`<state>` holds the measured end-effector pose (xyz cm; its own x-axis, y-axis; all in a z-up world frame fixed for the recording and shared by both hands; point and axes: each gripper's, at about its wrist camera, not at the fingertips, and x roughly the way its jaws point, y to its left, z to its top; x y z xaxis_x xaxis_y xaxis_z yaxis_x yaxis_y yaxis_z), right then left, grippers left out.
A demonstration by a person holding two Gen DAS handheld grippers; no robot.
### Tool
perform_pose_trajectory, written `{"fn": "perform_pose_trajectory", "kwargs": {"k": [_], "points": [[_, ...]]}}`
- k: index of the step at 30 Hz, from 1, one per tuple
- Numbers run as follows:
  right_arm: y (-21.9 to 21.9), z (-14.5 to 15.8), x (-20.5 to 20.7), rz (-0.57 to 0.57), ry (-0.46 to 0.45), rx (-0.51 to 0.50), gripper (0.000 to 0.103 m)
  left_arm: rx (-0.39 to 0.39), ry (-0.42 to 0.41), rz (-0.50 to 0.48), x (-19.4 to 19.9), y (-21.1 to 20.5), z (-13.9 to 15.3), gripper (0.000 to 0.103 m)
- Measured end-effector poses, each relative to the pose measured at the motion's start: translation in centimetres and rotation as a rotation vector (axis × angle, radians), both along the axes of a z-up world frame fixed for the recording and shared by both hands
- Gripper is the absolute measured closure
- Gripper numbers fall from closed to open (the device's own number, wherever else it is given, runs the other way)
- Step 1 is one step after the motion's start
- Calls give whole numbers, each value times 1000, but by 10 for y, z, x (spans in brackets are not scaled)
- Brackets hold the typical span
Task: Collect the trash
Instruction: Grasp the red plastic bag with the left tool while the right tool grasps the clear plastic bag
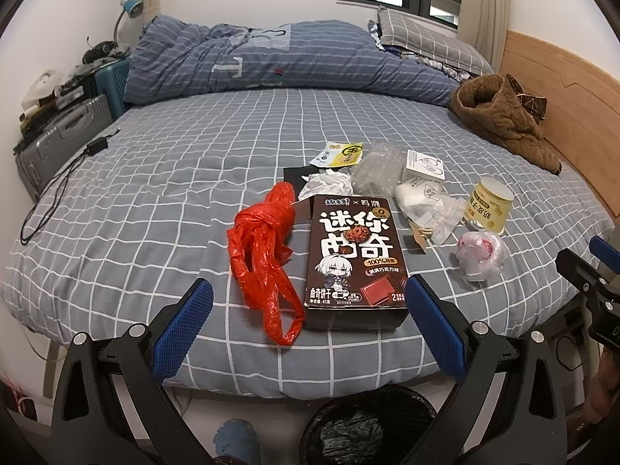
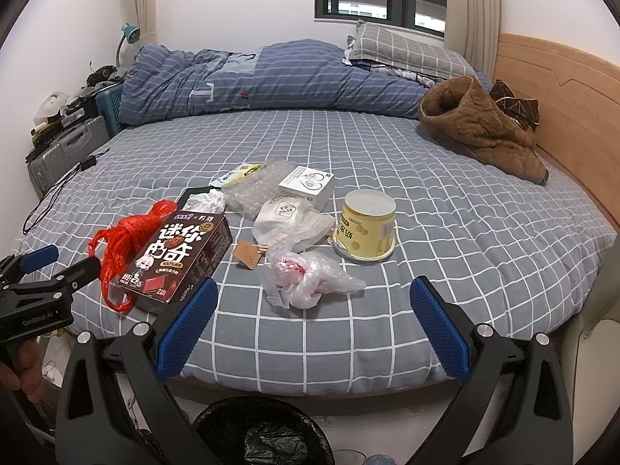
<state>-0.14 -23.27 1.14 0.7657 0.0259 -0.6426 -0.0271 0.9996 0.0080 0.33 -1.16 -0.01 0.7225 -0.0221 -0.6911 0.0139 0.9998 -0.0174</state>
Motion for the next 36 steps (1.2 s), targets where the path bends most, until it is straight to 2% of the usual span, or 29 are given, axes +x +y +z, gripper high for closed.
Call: {"fn": "perform_pose_trajectory", "kwargs": {"k": [7, 13, 23, 30, 36], "points": [[0, -4, 3, 2, 8, -11, 8, 14, 5, 14, 3, 3, -2, 6], [3, -12, 23, 16, 29, -27, 8, 15, 23, 57, 27, 20, -6, 6], [-1, -41, 76, 3, 103, -36, 8, 54, 106, 99, 77, 40, -34, 7], [0, -60, 98, 5, 155, -15, 8, 44, 161, 107, 108, 50, -55, 11], [10, -79, 108, 21, 208, -11, 14, 38, 192, 97, 122, 51, -67, 17]]}}
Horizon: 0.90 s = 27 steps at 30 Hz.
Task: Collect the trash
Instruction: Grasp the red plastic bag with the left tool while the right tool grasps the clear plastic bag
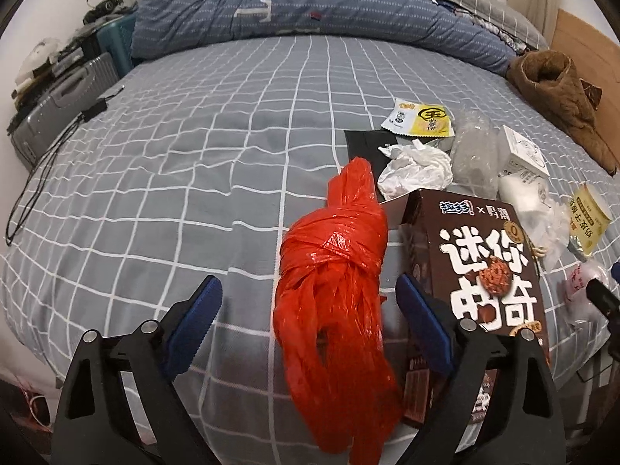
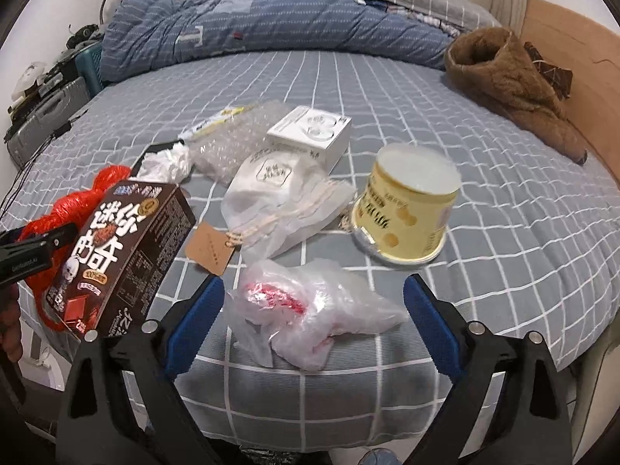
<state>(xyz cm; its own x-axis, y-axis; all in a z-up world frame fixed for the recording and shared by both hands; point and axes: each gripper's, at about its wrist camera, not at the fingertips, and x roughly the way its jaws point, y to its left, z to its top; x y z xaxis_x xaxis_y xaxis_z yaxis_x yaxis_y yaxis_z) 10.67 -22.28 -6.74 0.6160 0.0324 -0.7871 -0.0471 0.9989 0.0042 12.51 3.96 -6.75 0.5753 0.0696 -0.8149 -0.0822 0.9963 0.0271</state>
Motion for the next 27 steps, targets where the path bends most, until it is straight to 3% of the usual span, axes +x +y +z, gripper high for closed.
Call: {"fn": "perform_pose_trajectory", "kwargs": {"k": [4, 10, 15, 27], "points": [[4, -10, 4, 11, 30, 6, 21, -10, 26, -10, 8, 0, -9, 24], [4, -22, 9, -4, 70, -28, 38, -32, 45, -37, 15, -2, -18, 49], [5, -23, 9, 2, 77, -41, 42, -35, 44, -35, 15, -2, -17, 63], [1, -7, 2, -6, 32, -10, 43, -34, -19, -13, 1, 0, 8, 66]]}}
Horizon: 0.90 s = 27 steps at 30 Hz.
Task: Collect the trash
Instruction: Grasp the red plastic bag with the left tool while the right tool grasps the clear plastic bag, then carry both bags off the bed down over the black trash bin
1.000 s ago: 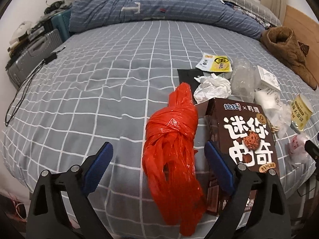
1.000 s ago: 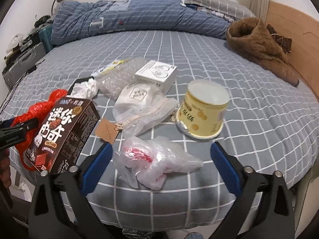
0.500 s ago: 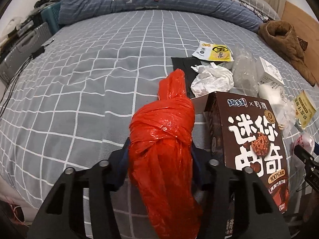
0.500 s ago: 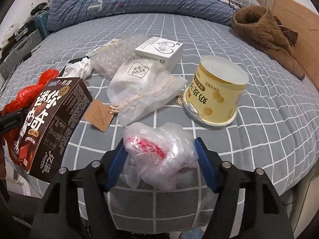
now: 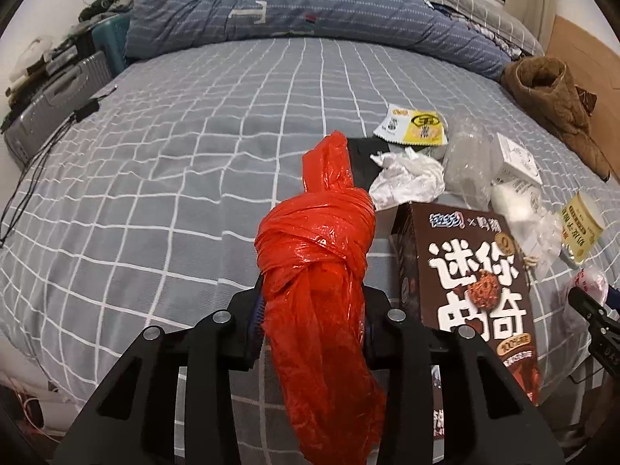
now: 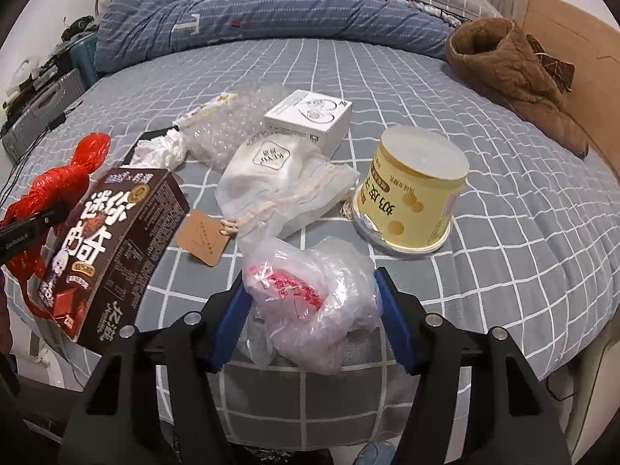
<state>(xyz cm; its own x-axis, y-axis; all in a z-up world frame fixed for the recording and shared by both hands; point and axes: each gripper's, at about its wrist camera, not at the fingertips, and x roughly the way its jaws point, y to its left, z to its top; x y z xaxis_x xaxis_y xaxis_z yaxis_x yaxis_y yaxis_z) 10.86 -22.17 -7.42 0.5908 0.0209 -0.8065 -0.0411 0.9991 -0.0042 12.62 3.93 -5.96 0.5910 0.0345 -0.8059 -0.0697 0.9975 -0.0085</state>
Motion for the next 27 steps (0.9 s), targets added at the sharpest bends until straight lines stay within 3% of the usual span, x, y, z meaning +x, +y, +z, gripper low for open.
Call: {"fn": "perform_pose_trajectory", "kwargs": {"k": [15, 27], "points": [[4, 42, -27, 9, -98, 35, 43, -17, -48, 1, -43, -3, 32, 66], [8, 70, -62, 7, -122, 63, 43, -41, -67, -13, -86, -19, 56, 66]]}}
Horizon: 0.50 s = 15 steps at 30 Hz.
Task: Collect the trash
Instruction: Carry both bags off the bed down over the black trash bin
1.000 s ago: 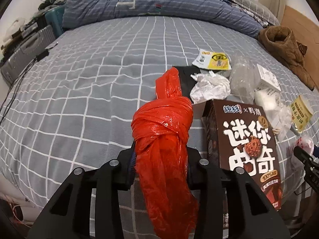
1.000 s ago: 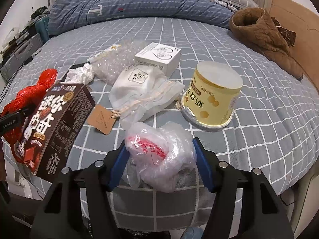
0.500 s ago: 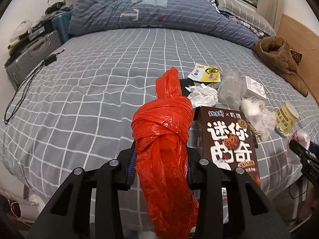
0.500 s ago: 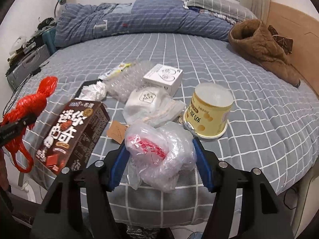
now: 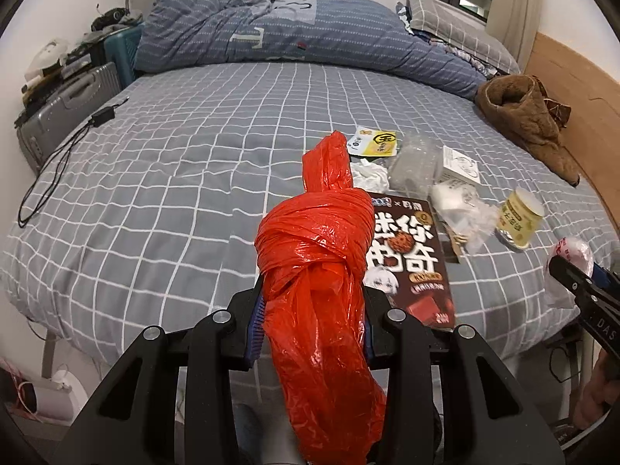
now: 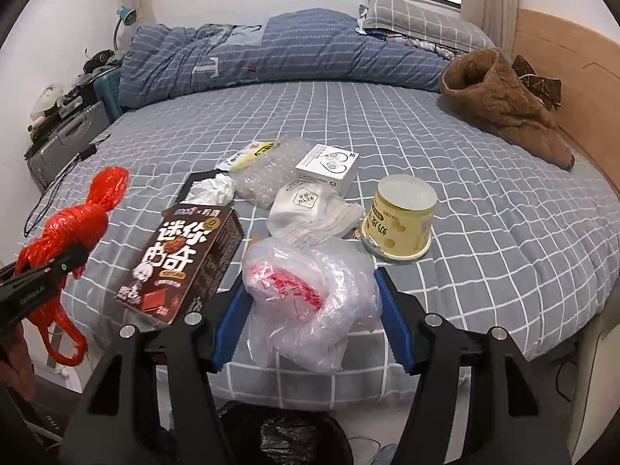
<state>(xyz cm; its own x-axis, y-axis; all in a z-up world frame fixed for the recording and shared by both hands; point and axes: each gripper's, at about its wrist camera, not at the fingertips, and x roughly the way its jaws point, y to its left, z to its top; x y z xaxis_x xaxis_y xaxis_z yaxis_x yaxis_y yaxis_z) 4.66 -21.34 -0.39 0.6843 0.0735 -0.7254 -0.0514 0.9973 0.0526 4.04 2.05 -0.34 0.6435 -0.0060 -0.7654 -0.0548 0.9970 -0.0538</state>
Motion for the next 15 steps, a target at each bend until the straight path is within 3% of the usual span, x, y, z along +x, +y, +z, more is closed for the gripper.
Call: {"fn": "perform_pose_trajectory", "kwargs": {"k": [15], "points": [[3, 30, -58, 5, -28, 12, 43, 0, -16, -24, -59, -21, 20, 67]]}}
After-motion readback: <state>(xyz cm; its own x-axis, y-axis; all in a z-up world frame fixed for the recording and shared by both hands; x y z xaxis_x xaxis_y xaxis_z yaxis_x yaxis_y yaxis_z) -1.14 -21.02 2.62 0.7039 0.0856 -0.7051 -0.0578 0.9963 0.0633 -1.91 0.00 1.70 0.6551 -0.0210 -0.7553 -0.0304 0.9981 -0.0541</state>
